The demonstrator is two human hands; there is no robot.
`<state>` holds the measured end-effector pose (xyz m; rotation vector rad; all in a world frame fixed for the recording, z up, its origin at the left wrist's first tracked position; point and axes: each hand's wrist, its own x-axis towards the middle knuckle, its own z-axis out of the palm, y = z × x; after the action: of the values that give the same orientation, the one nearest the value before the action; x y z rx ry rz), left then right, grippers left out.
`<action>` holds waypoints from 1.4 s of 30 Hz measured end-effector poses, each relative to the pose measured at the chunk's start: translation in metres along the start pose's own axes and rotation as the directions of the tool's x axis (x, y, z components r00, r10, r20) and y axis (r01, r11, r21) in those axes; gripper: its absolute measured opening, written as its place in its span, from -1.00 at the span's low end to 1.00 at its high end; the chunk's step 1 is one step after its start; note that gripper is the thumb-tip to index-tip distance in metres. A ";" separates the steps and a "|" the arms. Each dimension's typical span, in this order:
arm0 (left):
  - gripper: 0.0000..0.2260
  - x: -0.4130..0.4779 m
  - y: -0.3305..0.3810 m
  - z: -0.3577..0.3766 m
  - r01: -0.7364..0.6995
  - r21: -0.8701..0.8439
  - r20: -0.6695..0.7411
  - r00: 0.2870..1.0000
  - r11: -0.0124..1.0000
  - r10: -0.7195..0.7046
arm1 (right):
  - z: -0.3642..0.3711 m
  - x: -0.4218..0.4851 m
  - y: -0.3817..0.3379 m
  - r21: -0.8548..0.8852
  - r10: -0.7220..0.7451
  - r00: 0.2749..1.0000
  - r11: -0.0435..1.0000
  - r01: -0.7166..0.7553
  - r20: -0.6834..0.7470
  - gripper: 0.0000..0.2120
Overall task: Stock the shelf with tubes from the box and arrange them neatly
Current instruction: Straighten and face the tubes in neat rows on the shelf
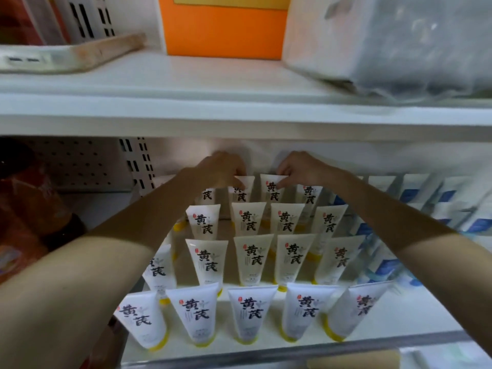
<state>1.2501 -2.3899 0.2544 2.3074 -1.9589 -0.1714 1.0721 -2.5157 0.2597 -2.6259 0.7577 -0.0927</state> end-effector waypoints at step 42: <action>-0.77 0.023 0.037 0.009 -0.088 -0.126 -0.047 0.995 0.988 0.083 | -0.020 -0.026 0.038 -0.203 0.083 0.996 0.975 -0.090 -0.042 -0.80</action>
<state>1.2163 -2.4181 0.2513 2.1266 -1.9616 -0.2314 1.0278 -2.5384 0.2645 -2.7858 0.9377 -0.0349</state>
